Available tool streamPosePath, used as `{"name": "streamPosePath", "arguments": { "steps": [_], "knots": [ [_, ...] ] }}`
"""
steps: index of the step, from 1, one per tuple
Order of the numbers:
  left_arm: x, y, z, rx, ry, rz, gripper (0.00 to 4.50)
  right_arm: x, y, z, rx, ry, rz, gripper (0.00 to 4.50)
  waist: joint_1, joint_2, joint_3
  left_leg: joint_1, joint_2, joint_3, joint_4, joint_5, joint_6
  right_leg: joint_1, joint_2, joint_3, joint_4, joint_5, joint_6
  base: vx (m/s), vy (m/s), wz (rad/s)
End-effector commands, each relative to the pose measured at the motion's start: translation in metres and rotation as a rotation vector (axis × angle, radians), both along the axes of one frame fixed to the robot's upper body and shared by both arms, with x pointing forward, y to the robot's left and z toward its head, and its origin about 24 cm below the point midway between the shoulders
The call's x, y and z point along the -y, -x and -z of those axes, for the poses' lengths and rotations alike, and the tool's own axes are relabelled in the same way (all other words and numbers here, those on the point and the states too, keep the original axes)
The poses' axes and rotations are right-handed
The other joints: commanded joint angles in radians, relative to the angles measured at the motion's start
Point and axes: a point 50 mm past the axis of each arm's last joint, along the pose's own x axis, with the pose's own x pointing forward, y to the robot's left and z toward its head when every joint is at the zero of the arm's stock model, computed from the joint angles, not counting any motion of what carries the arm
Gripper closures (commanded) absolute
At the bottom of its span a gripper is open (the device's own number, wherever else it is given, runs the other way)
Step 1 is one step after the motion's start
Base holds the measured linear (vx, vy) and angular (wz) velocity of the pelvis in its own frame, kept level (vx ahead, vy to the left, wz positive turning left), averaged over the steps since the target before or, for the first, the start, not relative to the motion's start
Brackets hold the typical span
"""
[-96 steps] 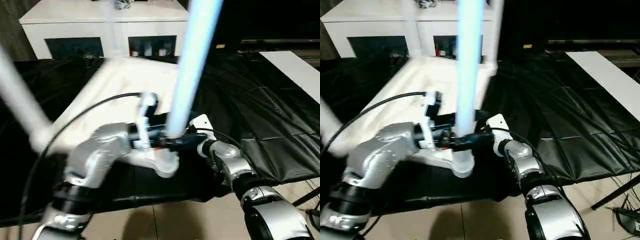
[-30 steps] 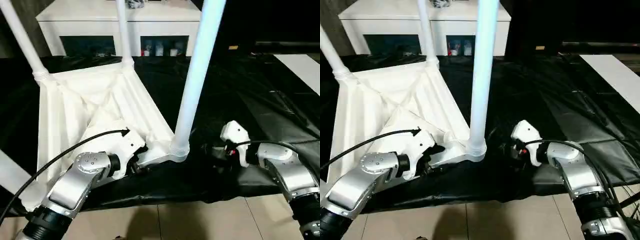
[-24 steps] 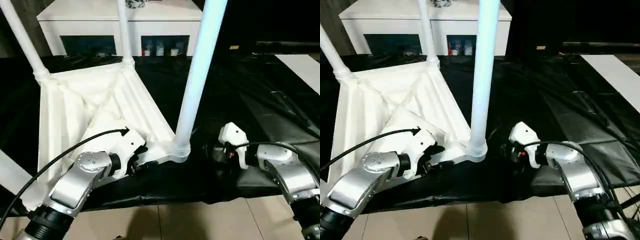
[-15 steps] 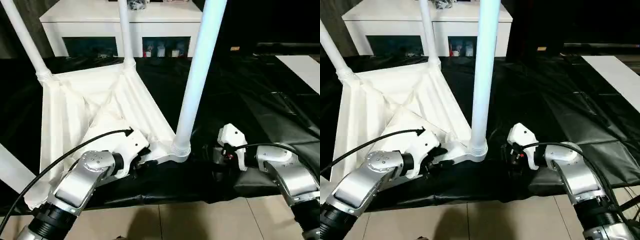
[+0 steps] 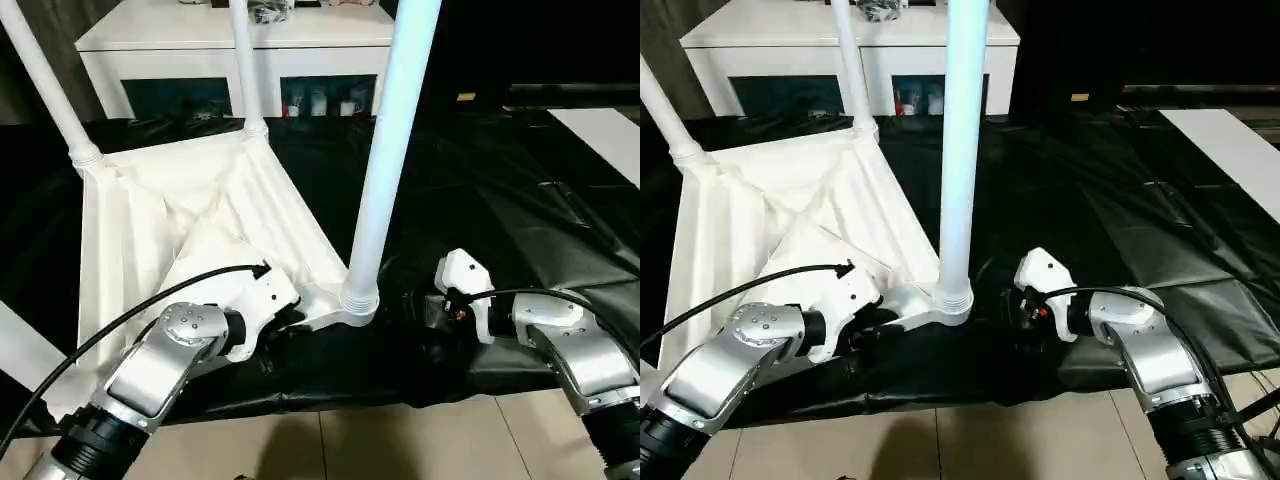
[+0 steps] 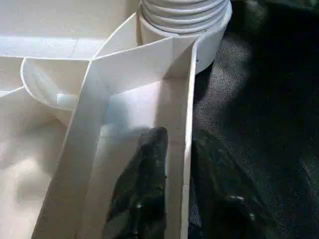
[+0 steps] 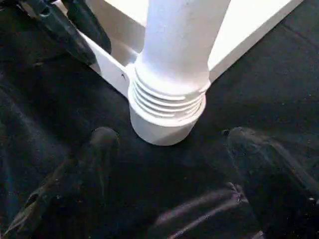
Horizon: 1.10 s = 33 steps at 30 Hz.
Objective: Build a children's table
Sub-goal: Rotate table base
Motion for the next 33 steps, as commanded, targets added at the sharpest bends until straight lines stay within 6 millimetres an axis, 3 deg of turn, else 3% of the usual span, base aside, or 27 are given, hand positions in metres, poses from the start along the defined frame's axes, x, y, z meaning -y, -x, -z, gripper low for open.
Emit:
{"name": "streamPosePath", "arguments": {
  "steps": [1,10,13,15,19,20,22,24,26,28,29,30,31,32,33],
  "knots": [
    [-0.004,0.003,0.013,-0.038,-0.027,0.005,3.89,-0.002,-0.001,-0.005,0.017,-0.009,0.000,0.64,0.001,-0.002,-0.057,0.016,0.012,-0.004,-0.075,-0.285,0.022,0.045,-0.029,0.023,-0.076,-0.226,-0.198,0.000,0.000,0.00],
    [-0.006,-0.011,0.022,0.103,-0.061,0.146,4.46,-0.001,-0.007,-0.007,0.044,-0.028,0.052,0.64,0.003,-0.001,-0.051,0.023,0.010,-0.004,-0.080,-0.368,0.005,0.032,-0.030,0.025,-0.093,-0.369,-0.144,0.000,0.000,0.00],
    [-0.002,-0.016,0.019,0.149,-0.054,0.181,4.46,0.000,-0.008,-0.007,0.049,-0.035,0.066,0.64,-0.001,-0.001,-0.044,0.029,0.009,-0.010,-0.085,-0.437,-0.013,0.029,-0.035,0.021,-0.107,-0.504,-0.101,0.000,0.000,0.00],
    [0.008,-0.025,0.013,0.226,-0.043,0.236,4.46,0.000,-0.009,-0.008,0.058,-0.034,0.076,0.64,-0.002,0.000,-0.040,0.043,0.003,-0.013,-0.080,-0.485,-0.019,0.017,-0.036,0.015,-0.129,-0.637,-0.054,-0.051,-0.002,0.02],
    [0.018,-0.035,0.006,0.297,-0.022,0.283,4.46,0.000,-0.010,-0.008,0.063,-0.033,0.084,0.64,-0.005,0.001,-0.038,0.046,0.001,-0.020,-0.080,-0.509,-0.019,0.014,-0.038,0.003,-0.144,-0.709,-0.023,-0.062,0.003,0.01],
    [0.020,-0.037,0.005,0.307,-0.020,0.289,4.46,0.000,-0.010,-0.008,0.064,-0.033,0.085,0.64,-0.008,0.008,-0.036,0.057,0.000,-0.021,-0.077,-0.540,-0.022,0.009,-0.037,-0.007,-0.154,-0.727,-0.018,-0.073,0.023,-0.01],
    [0.025,-0.041,0.002,0.344,-0.025,0.319,4.46,0.001,-0.010,-0.008,0.066,-0.033,0.090,0.64,-0.012,0.015,-0.036,0.060,0.003,-0.027,-0.084,-0.566,-0.014,0.020,-0.036,-0.026,-0.163,-0.704,-0.019,-0.067,0.030,-0.03],
    [0.027,-0.044,0.000,0.370,-0.024,0.336,4.46,0.001,-0.010,-0.008,0.067,-0.031,0.093,0.64,-0.018,0.025,-0.034,0.060,0.016,-0.034,-0.104,-0.621,-0.009,0.044,-0.040,-0.050,-0.166,-0.622,-0.038,0.000,0.000,0.00],
    [0.029,-0.046,-0.002,0.386,-0.019,0.347,4.46,0.002,-0.010,-0.009,0.068,-0.031,0.094,0.64,-0.020,0.027,-0.032,0.066,0.018,-0.033,-0.105,-0.644,-0.010,0.044,-0.042,-0.059,-0.171,-0.616,-0.043,-0.027,0.023,-0.01],
    [0.033,-0.047,-0.005,0.416,0.003,0.365,4.46,0.002,-0.009,-0.009,0.069,-0.030,0.096,0.64,-0.022,0.033,-0.027,0.073,0.021,-0.032,-0.110,-0.685,-0.009,0.048,-0.041,-0.086,-0.181,-0.612,-0.031,-0.027,0.023,-0.01],
    [0.035,-0.047,-0.008,0.427,0.026,0.374,4.46,0.003,-0.009,-0.009,0.069,-0.030,0.099,0.64,-0.021,0.041,-0.022,0.066,0.036,-0.034,-0.131,-0.746,-0.017,0.066,-0.035,-0.101,-0.167,-0.574,-0.029,-0.061,0.016,0.01],
    [0.035,-0.047,-0.008,0.429,0.029,0.376,4.46,0.003,-0.009,-0.009,0.069,-0.030,0.099,0.64,-0.017,0.046,-0.019,0.052,0.049,-0.031,-0.156,-0.794,-0.024,0.082,-0.024,-0.108,-0.136,-0.525,-0.037,-0.061,0.016,0.01],
    [0.036,-0.047,-0.008,0.429,0.042,0.380,4.46,0.003,-0.009,-0.009,0.071,-0.029,0.100,0.64,0.061,0.049,-0.022,-0.040,0.091,0.012,-0.256,-0.894,-0.048,0.140,-0.008,-0.044,0.086,-0.253,-0.073,-0.102,-0.029,0.18],
    [0.036,-0.047,-0.008,0.428,0.049,0.381,4.46,0.002,-0.009,-0.008,0.072,-0.029,0.101,0.64,0.070,0.028,-0.022,-0.005,0.073,0.035,-0.246,-0.818,-0.050,0.103,-0.009,-0.012,0.083,-0.324,-0.067,-0.015,-0.110,0.25],
    [0.036,-0.047,-0.007,0.428,0.050,0.380,4.46,0.002,-0.009,-0.008,0.072,-0.028,0.101,0.64,0.042,-0.046,-0.017,0.140,-0.004,0.015,0.009,-0.500,-0.038,-0.069,-0.116,0.021,-0.166,-0.881,-0.048,-0.015,-0.110,0.25]
  ]
}}
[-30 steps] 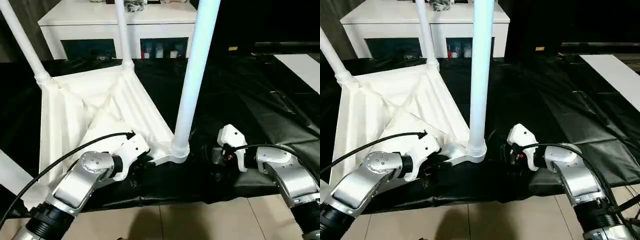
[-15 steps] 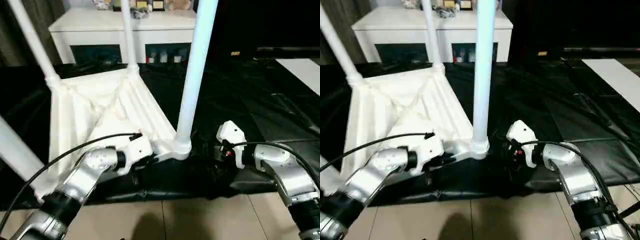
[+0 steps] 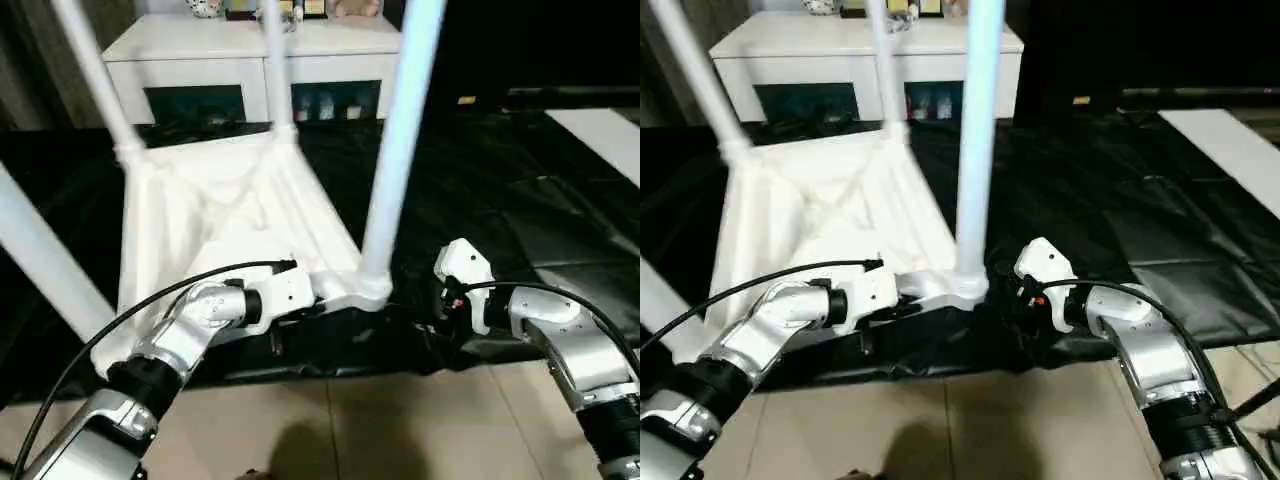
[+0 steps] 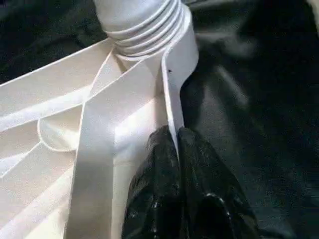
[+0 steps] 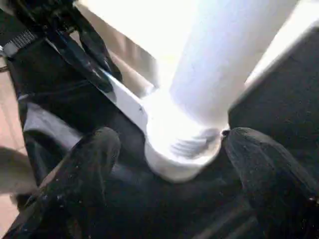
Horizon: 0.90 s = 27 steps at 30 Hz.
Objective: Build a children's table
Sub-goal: Rotate table base
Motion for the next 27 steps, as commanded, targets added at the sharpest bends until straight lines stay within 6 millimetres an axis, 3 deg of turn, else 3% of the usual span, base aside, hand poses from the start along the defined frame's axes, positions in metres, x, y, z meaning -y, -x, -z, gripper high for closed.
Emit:
{"name": "streamPosePath", "arguments": {
  "steps": [1,2,3,4,5,8,10,15,18,22,23,27],
  "knots": [
    [0.009,-0.005,-0.020,0.095,0.089,0.031,4.46,0.001,-0.002,-0.005,0.022,-0.009,0.010,0.64,0.018,-0.027,-0.071,0.051,0.002,-0.089,0.057,-0.140,0.041,-0.019,-0.130,0.092,-0.224,-0.866,-0.106,0.060,-0.084,-0.03],
    [0.004,-0.011,-0.018,0.112,0.044,-0.030,4.46,0.000,-0.004,-0.005,0.023,-0.004,0.013,0.64,0.041,-0.012,-0.089,-0.012,0.018,-0.090,-0.025,-0.011,0.037,0.049,-0.065,0.045,-0.153,-0.583,-0.117,0.064,-0.012,-0.10],
    [0.004,-0.011,-0.018,0.112,0.044,-0.030,4.46,0.000,-0.004,-0.005,0.023,-0.004,0.013,0.64,0.041,-0.012,-0.089,-0.012,0.018,-0.090,-0.025,-0.011,0.037,0.049,-0.065,0.045,-0.153,-0.583,-0.117,0.064,-0.012,-0.10],
    [0.000,-0.016,-0.018,0.133,0.014,-0.060,4.46,0.000,-0.005,-0.005,0.025,-0.002,0.016,0.64,0.022,-0.002,-0.083,0.016,0.023,-0.068,-0.047,-0.217,0.015,-0.001,0.002,0.025,-0.128,-0.289,-0.166,0.000,0.000,0.00],
    [-0.001,-0.018,-0.019,0.144,0.008,-0.062,4.46,0.000,-0.005,-0.005,0.025,-0.002,0.016,0.64,0.018,0.011,-0.093,0.012,0.023,-0.071,-0.050,-0.312,-0.008,0.005,-0.002,0.029,-0.120,-0.270,-0.190,0.000,0.000,0.00],
    [-0.004,-0.021,-0.020,0.161,-0.003,-0.065,4.46,-0.001,-0.006,-0.005,0.027,0.000,0.018,0.64,0.004,0.011,-0.094,-0.003,0.022,-0.075,-0.058,-0.335,-0.008,0.018,-0.004,0.025,-0.121,-0.217,-0.195,0.000,0.000,0.00],
    [-0.006,-0.022,-0.020,0.164,-0.011,-0.077,4.46,-0.001,-0.006,-0.004,0.028,0.003,0.020,0.64,-0.002,0.006,-0.091,-0.005,0.019,-0.072,-0.056,-0.337,-0.003,0.016,-0.003,0.026,-0.130,-0.231,-0.178,0.000,0.000,0.00],
    [-0.014,-0.027,-0.016,0.129,-0.039,-0.134,4.46,0.000,-0.009,-0.004,0.035,0.015,0.053,0.64,-0.011,0.006,-0.094,-0.006,0.017,-0.067,-0.054,-0.295,0.010,0.017,-0.004,0.028,-0.132,-0.190,-0.191,0.000,0.000,0.00],
    [-0.009,-0.023,-0.017,0.009,0.097,-0.137,4.46,0.002,-0.014,-0.004,0.044,0.005,0.111,0.64,-0.017,0.006,-0.093,-0.009,0.016,-0.065,-0.051,-0.263,0.018,0.021,-0.005,0.027,-0.128,-0.159,-0.209,0.000,0.000,0.00],
    [-0.005,-0.018,-0.018,-0.041,0.149,-0.100,4.46,0.002,-0.020,-0.006,0.043,-0.047,0.188,0.64,-0.018,0.006,-0.097,-0.011,0.015,-0.063,-0.046,-0.228,0.033,0.023,-0.004,0.028,-0.123,-0.116,-0.229,0.000,0.000,0.00],
    [-0.004,-0.017,-0.017,-0.055,0.152,-0.105,4.46,0.001,-0.021,-0.007,0.036,-0.082,0.197,0.64,-0.017,0.011,-0.101,-0.009,0.016,-0.061,-0.043,-0.203,0.042,0.024,-0.001,0.028,-0.117,-0.064,-0.243,0.000,0.000,0.00],
    [-0.003,-0.016,-0.015,-0.098,0.165,-0.121,4.46,-0.002,-0.022,-0.008,0.012,-0.171,0.209,0.64,-0.014,0.012,-0.104,-0.008,0.017,-0.059,-0.039,-0.172,0.060,0.027,0.000,0.027,-0.110,0.011,-0.266,0.000,0.000,0.00]
  ]
}}
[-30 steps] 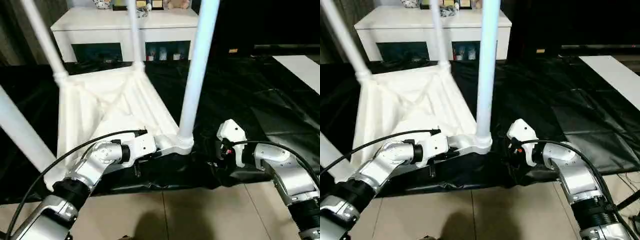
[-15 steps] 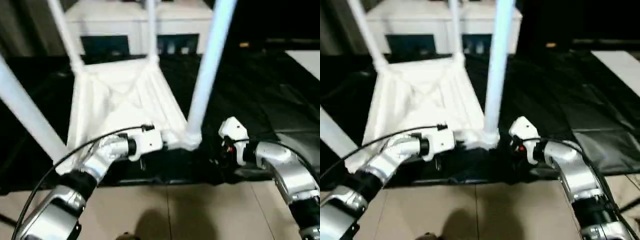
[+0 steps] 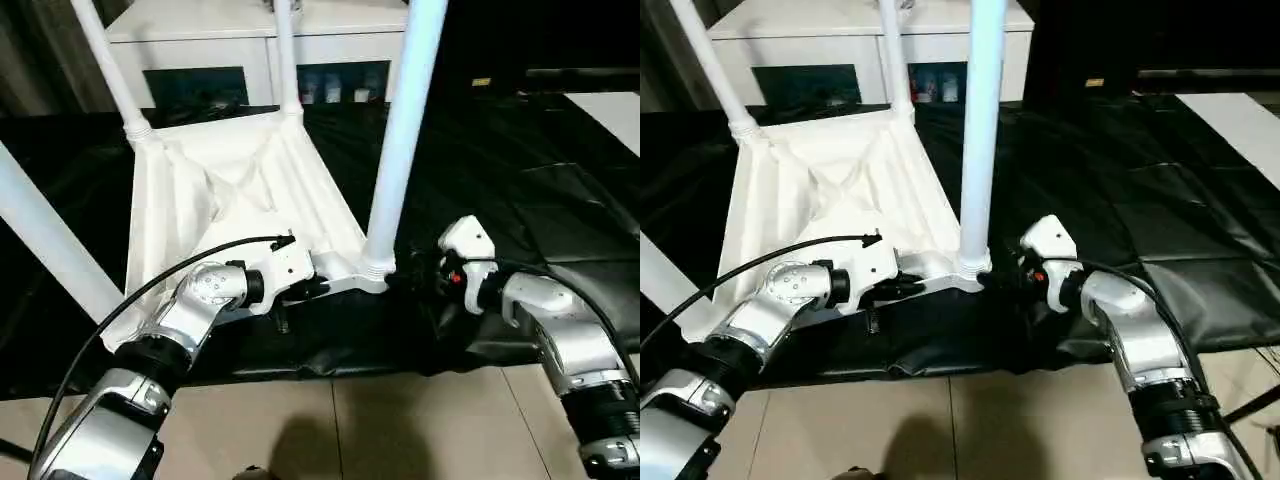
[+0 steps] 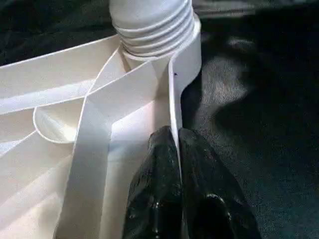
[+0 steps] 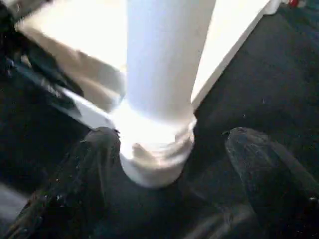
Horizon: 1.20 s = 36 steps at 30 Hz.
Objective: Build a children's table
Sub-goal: Rotate table base
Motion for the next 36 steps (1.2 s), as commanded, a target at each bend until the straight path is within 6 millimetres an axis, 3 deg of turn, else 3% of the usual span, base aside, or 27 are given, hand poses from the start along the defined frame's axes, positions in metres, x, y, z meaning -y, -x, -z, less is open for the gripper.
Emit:
{"name": "streamPosePath", "arguments": {
  "steps": [1,3,11,12,13,14,15,16,22,23,27,30,33,34,35,36],
  "knots": [
    [0.005,0.001,-0.003,-0.015,0.079,-0.010,4.50,0.002,-0.002,-0.003,-0.007,-0.042,0.013,0.37,0.002,-0.019,-0.083,0.019,0.011,0.004,-0.053,-0.205,0.054,0.047,-0.035,0.024,-0.068,-0.040,-0.259,0.000,0.000,0.00],
    [0.006,0.003,-0.002,-0.038,0.082,-0.008,4.50,0.000,-0.001,-0.002,-0.017,-0.060,0.001,0.30,0.003,-0.016,-0.083,0.021,0.013,0.004,-0.054,-0.207,0.055,0.046,-0.034,0.023,-0.067,-0.037,-0.265,0.000,0.000,0.00],
    [0.010,0.010,0.000,-0.041,0.022,0.052,4.50,-0.022,-0.011,0.005,-0.024,-0.015,-0.020,0.12,-0.004,-0.024,-0.080,0.018,0.012,0.004,-0.056,-0.218,0.035,0.045,-0.037,0.024,-0.070,-0.096,-0.249,0.000,0.000,0.00],
    [0.010,0.010,0.000,-0.041,0.015,0.055,4.50,-0.023,-0.012,0.005,-0.027,-0.015,-0.025,0.12,-0.003,-0.022,-0.081,0.019,0.013,0.004,-0.056,-0.210,0.035,0.045,-0.037,0.024,-0.070,-0.091,-0.245,0.000,0.000,0.00],
    [0.010,0.010,0.000,-0.041,0.007,0.059,4.50,-0.024,-0.013,0.005,-0.030,-0.014,-0.031,0.12,-0.003,-0.027,-0.081,0.019,0.014,0.004,-0.056,-0.205,0.039,0.046,-0.037,0.024,-0.069,-0.082,-0.244,0.000,0.000,0.00],
    [0.009,0.011,0.001,-0.042,-0.009,0.064,4.50,-0.024,-0.013,0.005,-0.031,-0.013,-0.040,0.12,0.000,-0.023,-0.082,0.020,0.014,0.005,-0.054,-0.196,0.043,0.044,-0.037,0.025,-0.067,-0.068,-0.243,0.000,0.000,0.00],
    [0.007,0.011,0.002,-0.043,-0.032,0.065,4.50,-0.025,-0.014,0.005,-0.033,-0.015,-0.044,0.12,0.000,-0.028,-0.082,0.021,0.014,0.007,-0.054,-0.193,0.047,0.044,-0.035,0.025,-0.068,-0.058,-0.244,0.000,0.000,0.00],
    [0.006,0.011,0.003,-0.045,-0.046,0.064,4.50,-0.025,-0.015,0.004,-0.031,-0.015,-0.048,0.12,0.002,-0.027,-0.082,0.018,0.013,0.005,-0.054,-0.185,0.049,0.046,-0.036,0.024,-0.065,-0.052,-0.243,0.000,0.000,0.00],
    [0.003,0.007,0.001,-0.036,-0.062,0.027,4.50,-0.023,-0.020,0.003,-0.020,-0.009,-0.048,0.12,-0.003,-0.029,-0.081,0.019,0.013,0.005,-0.056,-0.212,0.035,0.046,-0.037,0.024,-0.068,-0.077,-0.237,0.000,0.000,0.00],
    [0.003,0.006,0.000,-0.049,-0.050,0.017,4.04,-0.023,-0.020,0.003,-0.019,-0.008,-0.048,0.00,-0.003,-0.028,-0.081,0.019,0.012,0.005,-0.056,-0.213,0.034,0.046,-0.037,0.024,-0.068,-0.079,-0.237,0.000,0.000,0.00],
    [0.003,0.004,-0.002,-0.091,-0.026,0.002,3.82,-0.021,-0.019,0.003,-0.018,-0.006,-0.052,0.00,-0.001,-0.029,-0.081,0.018,0.012,0.005,-0.055,-0.210,0.038,0.046,-0.036,0.024,-0.067,-0.068,-0.246,0.000,0.000,0.00],
    [0.004,-0.003,-0.006,-0.101,-0.019,-0.030,3.58,-0.020,-0.018,0.004,-0.017,-0.005,-0.057,0.00,-0.002,-0.021,-0.080,0.022,0.011,0.006,-0.055,-0.237,0.029,0.043,-0.034,0.024,-0.072,-0.093,-0.243,0.000,0.000,0.00],
    [0.004,-0.004,-0.006,-0.125,-0.024,-0.030,3.58,-0.020,-0.016,0.004,-0.015,-0.007,-0.062,0.00,-0.002,-0.020,-0.082,0.021,0.011,0.003,-0.056,-0.240,0.022,0.046,-0.034,0.023,-0.070,-0.073,-0.247,0.000,0.000,0.00],
    [0.004,-0.004,-0.006,-0.113,-0.017,-0.037,3.58,-0.020,-0.015,0.005,-0.014,-0.008,-0.064,0.00,-0.001,-0.009,-0.083,0.021,0.011,0.001,-0.055,-0.238,0.021,0.047,-0.034,0.023,-0.067,-0.061,-0.249,0.000,0.000,0.00],
    [0.004,-0.004,-0.008,-0.092,0.012,-0.048,3.58,-0.020,-0.013,0.004,-0.009,-0.008,-0.066,0.00,-0.003,-0.015,-0.083,0.020,0.010,0.002,-0.054,-0.235,0.023,0.049,-0.033,0.023,-0.068,-0.034,-0.253,0.000,0.000,0.00],
    [0.004,-0.002,-0.011,-0.079,0.051,-0.059,3.58,-0.019,-0.010,0.004,-0.005,-0.008,-0.069,0.00,-0.001,-0.012,-0.085,0.020,0.010,0.001,-0.053,-0.230,0.024,0.050,-0.033,0.023,-0.066,-0.023,-0.255,0.000,0.000,0.00]
  ]
}}
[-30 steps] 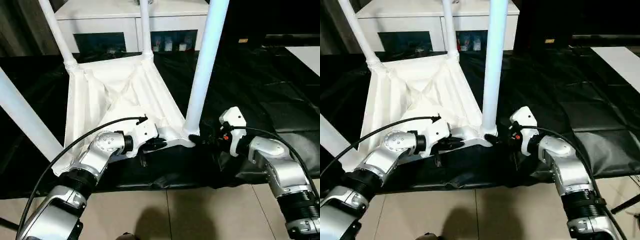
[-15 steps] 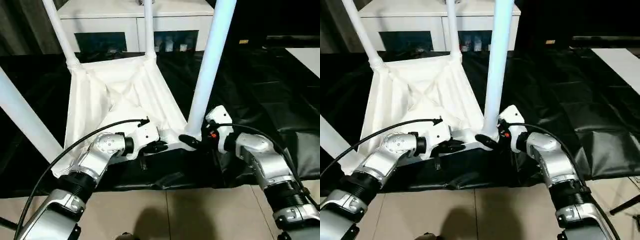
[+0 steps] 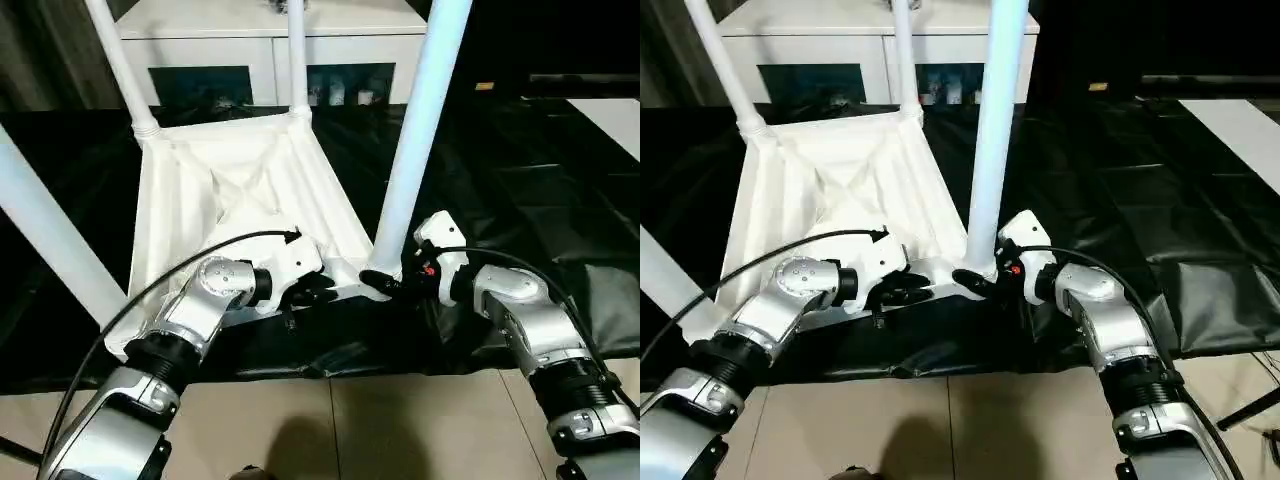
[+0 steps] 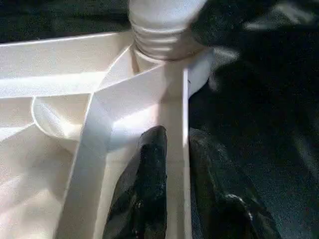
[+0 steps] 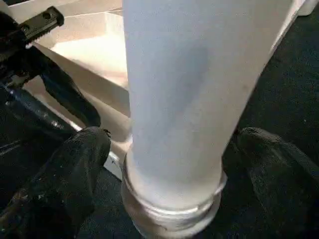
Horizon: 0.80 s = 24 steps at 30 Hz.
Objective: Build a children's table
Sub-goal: Rotate table base
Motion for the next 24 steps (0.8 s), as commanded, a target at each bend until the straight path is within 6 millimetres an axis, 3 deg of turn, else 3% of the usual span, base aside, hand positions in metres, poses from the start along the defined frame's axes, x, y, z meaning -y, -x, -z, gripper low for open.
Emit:
{"name": "streamPosePath", "arguments": {
  "steps": [1,3,4,5,6,8,9,10,12,14,15,17,18,21,22,23,24],
  "knots": [
    [-0.001,-0.001,-0.006,0.031,0.048,-0.027,3.58,0.001,0.002,-0.005,0.030,0.002,-0.012,0.00,0.000,-0.007,-0.081,0.024,0.010,0.002,-0.061,-0.222,0.028,0.051,-0.032,0.021,-0.065,-0.003,-0.257,0.000,0.000,0.00],
    [-0.003,0.002,-0.010,0.069,0.095,-0.035,3.58,0.002,0.007,-0.006,0.037,-0.004,-0.016,0.00,0.000,-0.006,-0.082,0.025,0.011,0.002,-0.060,-0.230,0.031,0.050,-0.032,0.020,-0.065,-0.013,-0.261,0.000,0.000,0.00],
    [-0.006,0.007,-0.017,0.114,0.180,-0.076,3.58,0.005,0.013,-0.008,0.051,-0.013,-0.014,0.00,0.003,0.010,-0.081,0.026,0.018,-0.003,-0.064,-0.255,0.023,0.052,-0.035,0.021,-0.067,-0.011,-0.259,0.000,0.000,0.00],
    [-0.009,0.009,-0.021,0.133,0.229,-0.106,3.58,0.007,0.017,-0.010,0.059,-0.018,-0.011,0.00,-0.001,0.001,-0.079,0.025,0.017,-0.001,-0.064,-0.260,0.027,0.052,-0.032,0.021,-0.067,-0.007,-0.260,0.000,0.000,0.00],
    [-0.012,0.013,-0.026,0.150,0.278,-0.147,3.58,0.010,0.021,-0.012,0.074,-0.029,0.009,0.00,-0.001,0.003,-0.080,0.024,0.014,-0.001,-0.063,-0.260,0.033,0.051,-0.030,0.020,-0.066,-0.013,-0.259,0.000,0.000,0.00],
    [-0.018,0.019,-0.030,0.180,0.304,-0.205,3.58,0.015,0.028,-0.015,0.090,-0.043,0.039,0.00,-0.003,0.022,-0.075,0.027,0.018,-0.003,-0.069,-0.307,0.018,0.047,-0.030,0.020,-0.070,-0.071,-0.251,0.000,0.000,0.00],
    [-0.023,0.028,-0.032,0.196,0.313,-0.252,3.58,0.020,0.036,-0.017,0.099,-0.058,0.064,0.00,-0.007,0.013,-0.071,0.029,0.019,-0.003,-0.073,-0.345,0.014,0.047,-0.028,0.021,-0.079,-0.125,-0.236,0.000,0.000,0.00],
    [-0.024,0.029,-0.033,0.199,0.319,-0.261,3.58,0.021,0.037,-0.017,0.100,-0.060,0.066,0.00,-0.006,0.021,-0.068,0.031,0.021,-0.004,-0.077,-0.376,0.009,0.044,-0.029,0.022,-0.084,-0.175,-0.221,0.000,0.000,0.00],
    [-0.026,0.034,-0.034,0.207,0.335,-0.284,3.58,0.023,0.042,-0.018,0.101,-0.065,0.073,0.00,-0.008,0.020,-0.065,0.032,0.015,-0.003,-0.077,-0.403,0.003,0.039,-0.028,0.023,-0.094,-0.266,-0.192,0.000,0.000,0.00],
    [-0.029,0.043,-0.036,0.200,0.393,-0.358,3.58,0.027,0.052,-0.018,0.100,-0.074,0.088,0.00,-0.010,0.036,-0.064,0.032,0.014,-0.006,-0.079,-0.423,-0.013,0.036,-0.028,0.023,-0.097,-0.315,-0.170,0.000,0.000,0.00],
    [-0.029,0.046,-0.038,0.211,0.428,-0.422,3.58,0.029,0.056,-0.018,0.099,-0.081,0.108,0.00,-0.011,0.029,-0.061,0.031,0.016,-0.007,-0.082,-0.435,-0.014,0.033,-0.027,0.023,-0.104,-0.325,-0.160,0.000,0.000,0.00],
    [-0.030,0.051,-0.039,0.217,0.478,-0.491,3.58,0.031,0.061,-0.017,0.102,-0.088,0.138,0.00,-0.015,0.034,-0.061,0.029,0.015,-0.009,-0.082,-0.441,-0.016,0.033,-0.026,0.023,-0.108,-0.336,-0.146,0.000,0.000,0.00],
    [-0.034,0.053,-0.036,0.270,0.486,-0.619,3.58,0.032,0.062,-0.013,0.115,-0.092,0.246,0.00,-0.017,0.036,-0.061,0.027,0.013,-0.010,-0.082,-0.442,-0.014,0.032,-0.025,0.022,-0.108,-0.340,-0.144,0.000,0.000,0.00],
    [-0.042,0.062,-0.021,0.305,0.452,-0.816,3.58,0.031,0.065,-0.002,0.137,-0.108,0.493,0.00,-0.031,0.032,-0.063,0.022,0.007,-0.010,-0.082,-0.427,-0.014,0.029,-0.022,0.018,-0.117,-0.375,-0.105,0.000,0.000,0.00],
    [-0.042,0.062,-0.021,0.305,0.452,-0.816,3.58,0.031,0.065,-0.002,0.137,-0.108,0.493,0.00,-0.036,0.025,-0.065,0.016,0.005,-0.012,-0.085,-0.408,-0.012,0.033,-0.023,0.016,-0.115,-0.394,-0.088,0.000,0.000,0.00],
    [-0.042,0.063,-0.020,0.298,0.453,-0.823,3.58,0.030,0.066,-0.002,0.138,-0.111,0.510,0.00,-0.038,0.028,-0.064,0.015,0.003,-0.012,-0.088,-0.411,-0.012,0.032,-0.022,0.015,-0.119,-0.414,-0.077,0.000,0.000,0.00],
    [-0.041,0.069,-0.013,0.276,0.457,-0.853,3.58,0.029,0.068,0.002,0.135,-0.137,0.588,0.00,-0.041,0.029,-0.065,0.019,0.006,-0.013,-0.086,-0.424,-0.014,0.022,-0.022,0.017,-0.124,-0.437,-0.066,0.000,0.000,0.00]
  ]
}}
